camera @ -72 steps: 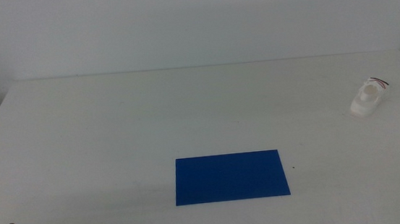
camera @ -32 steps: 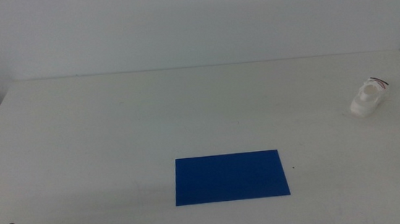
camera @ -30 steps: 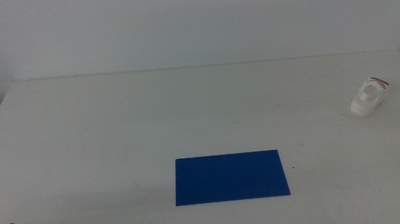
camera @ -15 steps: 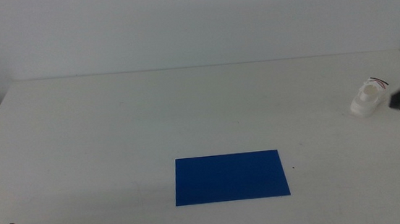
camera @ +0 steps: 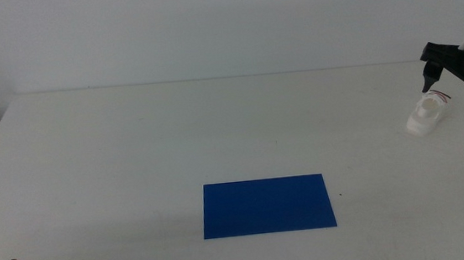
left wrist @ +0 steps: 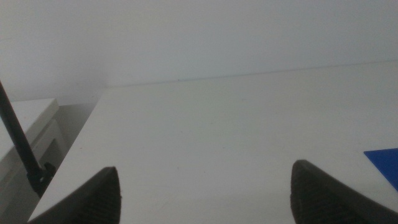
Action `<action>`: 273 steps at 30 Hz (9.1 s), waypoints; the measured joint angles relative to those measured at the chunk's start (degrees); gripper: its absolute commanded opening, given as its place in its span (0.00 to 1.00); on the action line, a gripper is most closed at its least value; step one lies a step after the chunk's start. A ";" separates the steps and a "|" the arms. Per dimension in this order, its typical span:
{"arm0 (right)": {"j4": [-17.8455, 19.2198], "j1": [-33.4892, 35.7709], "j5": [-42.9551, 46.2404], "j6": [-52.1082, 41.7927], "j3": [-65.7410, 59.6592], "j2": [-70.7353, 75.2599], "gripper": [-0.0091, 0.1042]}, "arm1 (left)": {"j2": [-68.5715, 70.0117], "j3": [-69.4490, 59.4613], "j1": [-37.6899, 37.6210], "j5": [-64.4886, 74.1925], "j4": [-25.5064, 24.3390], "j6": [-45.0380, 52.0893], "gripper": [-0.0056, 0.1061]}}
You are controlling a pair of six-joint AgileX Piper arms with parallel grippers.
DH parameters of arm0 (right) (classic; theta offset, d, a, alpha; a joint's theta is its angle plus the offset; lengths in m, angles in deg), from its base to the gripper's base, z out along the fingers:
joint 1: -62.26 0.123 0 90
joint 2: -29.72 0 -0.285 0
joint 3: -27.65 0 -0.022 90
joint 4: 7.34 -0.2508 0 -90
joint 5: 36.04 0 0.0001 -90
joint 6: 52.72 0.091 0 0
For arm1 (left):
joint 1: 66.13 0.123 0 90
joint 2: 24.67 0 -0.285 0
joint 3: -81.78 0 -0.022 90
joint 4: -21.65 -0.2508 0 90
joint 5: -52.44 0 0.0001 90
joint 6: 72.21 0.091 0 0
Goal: Use one arm to grab the shoe from the table and place it on the mat.
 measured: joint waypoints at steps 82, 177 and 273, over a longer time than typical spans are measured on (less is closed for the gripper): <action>12.75 45.02 -21.66 34.06 23.95 -15.50 0.07 | 0.00 0.00 0.00 0.00 0.00 0.00 0.89; -8.14 36.44 -11.89 -72.57 12.28 -15.07 0.73 | 0.00 0.00 0.00 0.00 0.00 0.00 0.89; 2.06 11.93 28.80 -35.90 -84.75 105.77 0.87 | 0.00 0.00 0.00 0.04 0.00 0.00 0.89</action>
